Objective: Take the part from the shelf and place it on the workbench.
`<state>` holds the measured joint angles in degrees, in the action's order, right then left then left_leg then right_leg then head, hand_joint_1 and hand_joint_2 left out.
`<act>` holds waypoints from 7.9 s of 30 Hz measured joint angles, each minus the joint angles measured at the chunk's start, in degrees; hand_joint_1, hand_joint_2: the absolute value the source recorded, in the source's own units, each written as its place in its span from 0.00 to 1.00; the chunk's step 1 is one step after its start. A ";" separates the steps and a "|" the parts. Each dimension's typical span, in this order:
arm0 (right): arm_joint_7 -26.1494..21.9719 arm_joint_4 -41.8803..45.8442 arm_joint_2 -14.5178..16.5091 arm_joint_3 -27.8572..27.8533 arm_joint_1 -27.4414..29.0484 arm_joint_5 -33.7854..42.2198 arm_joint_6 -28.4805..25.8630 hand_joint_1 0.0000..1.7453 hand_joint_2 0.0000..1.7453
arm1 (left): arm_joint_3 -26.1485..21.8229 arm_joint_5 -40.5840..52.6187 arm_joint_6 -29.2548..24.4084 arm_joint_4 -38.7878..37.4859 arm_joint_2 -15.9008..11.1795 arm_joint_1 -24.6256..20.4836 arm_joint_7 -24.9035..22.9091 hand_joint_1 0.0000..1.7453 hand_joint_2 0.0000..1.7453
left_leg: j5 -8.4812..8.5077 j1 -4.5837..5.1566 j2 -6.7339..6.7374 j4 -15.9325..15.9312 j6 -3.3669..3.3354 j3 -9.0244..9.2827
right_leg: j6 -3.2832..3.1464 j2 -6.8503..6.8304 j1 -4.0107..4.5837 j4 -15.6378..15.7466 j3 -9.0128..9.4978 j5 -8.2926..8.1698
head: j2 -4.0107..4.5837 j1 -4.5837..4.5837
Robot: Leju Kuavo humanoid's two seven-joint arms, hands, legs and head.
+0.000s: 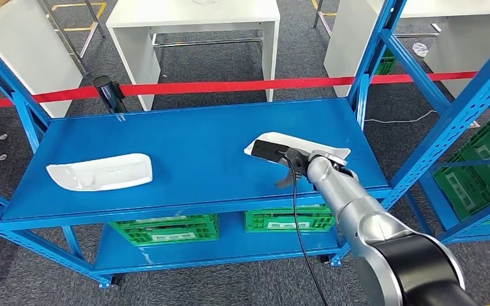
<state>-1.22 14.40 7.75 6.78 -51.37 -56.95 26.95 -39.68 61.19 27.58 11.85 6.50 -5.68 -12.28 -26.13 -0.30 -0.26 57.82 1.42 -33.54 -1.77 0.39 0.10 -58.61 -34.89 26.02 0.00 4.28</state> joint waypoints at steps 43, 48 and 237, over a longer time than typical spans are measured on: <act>-4.96 0.54 -1.90 -1.60 -7.92 -2.01 -3.60 1.00 1.00 | -3.78 -2.69 0.00 0.19 0.27 -1.69 6.98 0.00 1.00 | -0.08 0.00 0.02 0.00 0.10 0.40 | 0.00 0.09 0.04 -0.01 0.40 0.01 | 0.00 0.01; -5.01 0.70 -0.63 -0.32 -11.38 -2.31 -3.32 1.00 1.00 | -4.35 -3.55 0.00 0.20 0.45 -1.83 7.48 0.00 1.00 | -0.09 0.00 0.02 0.00 0.10 0.36 | -0.01 0.07 0.05 -0.01 0.36 0.03 | 0.00 0.01; -23.90 72.24 -4.04 10.23 42.07 62.59 5.95 1.00 1.00 | -6.94 2.92 0.00 0.88 0.44 -3.29 9.15 0.00 1.00 | -6.91 -0.37 0.39 12.45 1.13 -7.82 | -0.65 -0.87 -0.46 1.80 2.85 1.25 | 0.00 -0.46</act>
<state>-25.11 86.64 3.71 17.00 -9.30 5.64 32.89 -46.62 64.11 27.58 12.73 6.93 -8.97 -3.13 -33.04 -0.67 0.13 70.27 2.55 -41.36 -2.42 -0.48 -0.37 -56.81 -32.04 27.27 0.00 3.83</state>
